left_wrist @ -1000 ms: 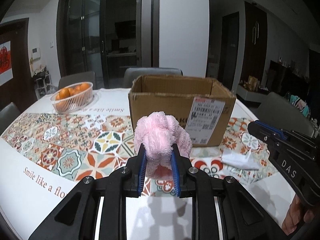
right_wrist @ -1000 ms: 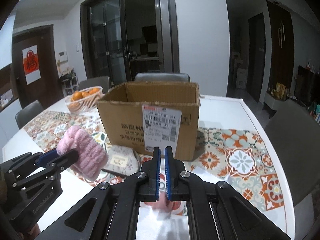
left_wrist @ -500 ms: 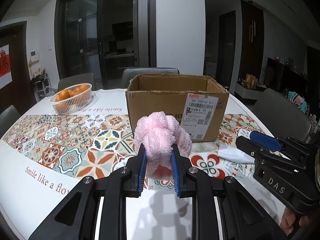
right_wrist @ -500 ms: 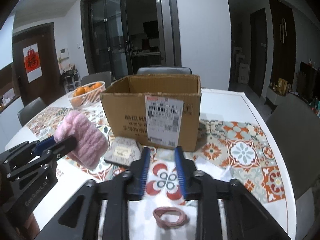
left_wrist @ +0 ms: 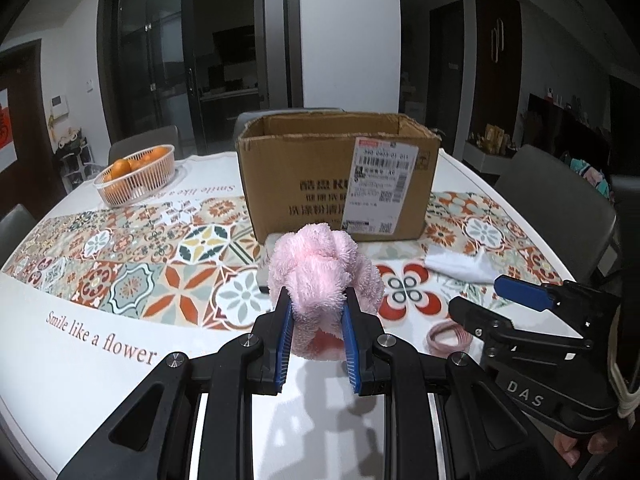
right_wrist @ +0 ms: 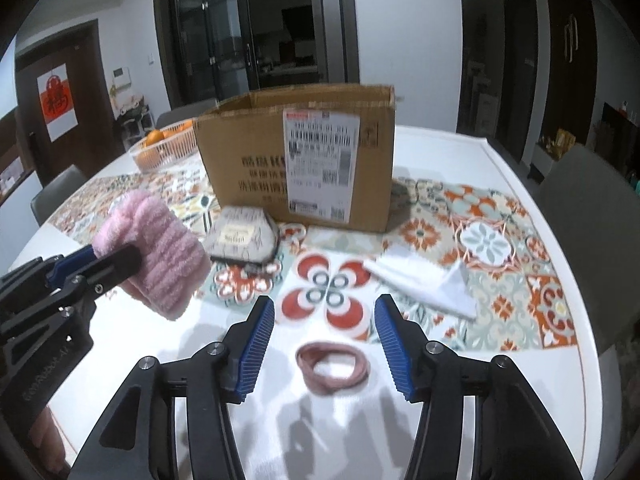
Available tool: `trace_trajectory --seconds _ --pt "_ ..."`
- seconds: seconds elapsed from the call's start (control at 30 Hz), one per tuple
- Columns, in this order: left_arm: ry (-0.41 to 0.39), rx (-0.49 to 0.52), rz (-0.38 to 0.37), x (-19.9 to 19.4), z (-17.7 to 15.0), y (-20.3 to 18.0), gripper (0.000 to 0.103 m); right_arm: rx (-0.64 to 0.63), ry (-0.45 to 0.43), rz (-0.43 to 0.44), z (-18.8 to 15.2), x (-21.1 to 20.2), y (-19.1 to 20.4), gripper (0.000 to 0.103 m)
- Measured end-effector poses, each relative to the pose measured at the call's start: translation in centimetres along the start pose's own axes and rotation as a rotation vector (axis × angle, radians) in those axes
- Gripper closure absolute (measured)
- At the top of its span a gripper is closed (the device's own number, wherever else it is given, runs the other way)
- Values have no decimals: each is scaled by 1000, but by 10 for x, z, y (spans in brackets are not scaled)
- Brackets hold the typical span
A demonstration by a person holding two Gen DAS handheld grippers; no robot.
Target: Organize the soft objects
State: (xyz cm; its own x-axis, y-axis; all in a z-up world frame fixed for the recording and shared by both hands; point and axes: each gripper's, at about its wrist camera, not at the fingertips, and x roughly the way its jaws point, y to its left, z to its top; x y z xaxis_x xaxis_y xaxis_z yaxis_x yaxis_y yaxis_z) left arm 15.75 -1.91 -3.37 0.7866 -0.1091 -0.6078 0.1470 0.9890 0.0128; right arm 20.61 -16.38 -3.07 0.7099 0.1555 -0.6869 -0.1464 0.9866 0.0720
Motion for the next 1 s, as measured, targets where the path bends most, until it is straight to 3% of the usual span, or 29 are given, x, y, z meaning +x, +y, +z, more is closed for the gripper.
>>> trace_trajectory --seconds 0.47,0.7,1.0 --pt "88 11 -13 22 -16 -6 80 26 139 17 -23 39 -7 44" --pt "108 9 -16 28 -19 -6 80 13 156 -9 -28 49 -7 47" --pt "118 4 -23 30 -20 -6 80 -16 169 -11 -30 52 -4 92"
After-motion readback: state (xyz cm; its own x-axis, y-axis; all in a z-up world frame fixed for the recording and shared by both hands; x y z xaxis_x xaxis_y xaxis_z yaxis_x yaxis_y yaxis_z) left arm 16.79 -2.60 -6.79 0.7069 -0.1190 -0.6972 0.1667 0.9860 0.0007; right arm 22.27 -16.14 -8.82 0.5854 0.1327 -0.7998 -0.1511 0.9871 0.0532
